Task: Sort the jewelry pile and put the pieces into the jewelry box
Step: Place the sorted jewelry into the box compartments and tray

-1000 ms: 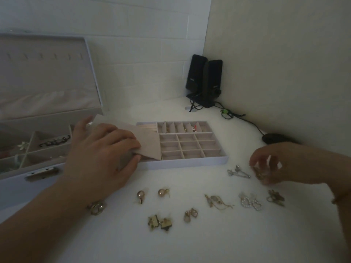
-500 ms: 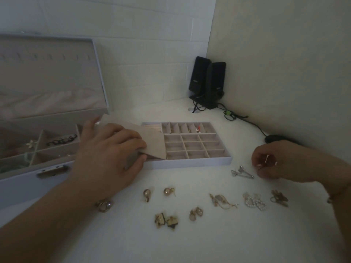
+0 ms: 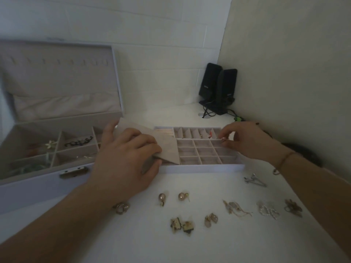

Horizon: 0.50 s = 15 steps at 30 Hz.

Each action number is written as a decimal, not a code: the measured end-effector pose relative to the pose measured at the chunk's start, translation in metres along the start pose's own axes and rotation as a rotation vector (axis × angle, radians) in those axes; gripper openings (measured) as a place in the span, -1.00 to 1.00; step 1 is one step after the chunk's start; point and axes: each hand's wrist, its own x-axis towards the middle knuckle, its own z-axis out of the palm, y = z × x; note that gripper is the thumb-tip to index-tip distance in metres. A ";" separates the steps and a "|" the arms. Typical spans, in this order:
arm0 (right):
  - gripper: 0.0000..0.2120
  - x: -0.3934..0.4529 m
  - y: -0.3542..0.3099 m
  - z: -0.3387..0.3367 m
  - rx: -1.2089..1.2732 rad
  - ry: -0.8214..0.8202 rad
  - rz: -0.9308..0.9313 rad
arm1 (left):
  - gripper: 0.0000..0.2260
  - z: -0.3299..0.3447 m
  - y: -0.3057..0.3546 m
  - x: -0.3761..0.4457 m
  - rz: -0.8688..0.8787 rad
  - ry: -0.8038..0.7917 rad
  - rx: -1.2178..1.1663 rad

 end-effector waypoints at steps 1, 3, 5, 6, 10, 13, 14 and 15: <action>-0.83 0.003 0.000 0.003 -0.027 -0.010 0.010 | -0.80 0.000 0.000 0.000 0.001 -0.002 -0.003; -0.88 0.005 0.000 0.005 -0.044 -0.017 0.027 | -0.80 0.000 0.000 0.000 0.001 0.000 -0.004; -0.89 0.002 0.000 0.006 -0.003 -0.001 0.033 | -0.81 0.000 0.000 0.000 -0.001 0.007 -0.004; -0.89 0.000 0.001 0.006 0.009 0.003 0.027 | -0.81 0.000 0.000 0.000 0.000 0.008 -0.003; -0.88 -0.016 -0.003 -0.014 0.054 0.103 0.014 | -0.81 0.000 0.000 0.000 0.001 0.020 -0.010; -0.87 -0.045 -0.004 -0.046 -0.049 -0.032 0.108 | -0.81 0.001 0.000 0.000 0.005 0.025 -0.008; -0.84 -0.055 -0.002 -0.053 -0.135 -0.176 0.173 | -0.82 0.001 0.000 0.000 0.004 0.027 -0.003; -0.79 -0.063 -0.001 -0.056 -0.207 -0.328 0.239 | -0.81 0.001 0.000 0.000 0.004 0.027 0.003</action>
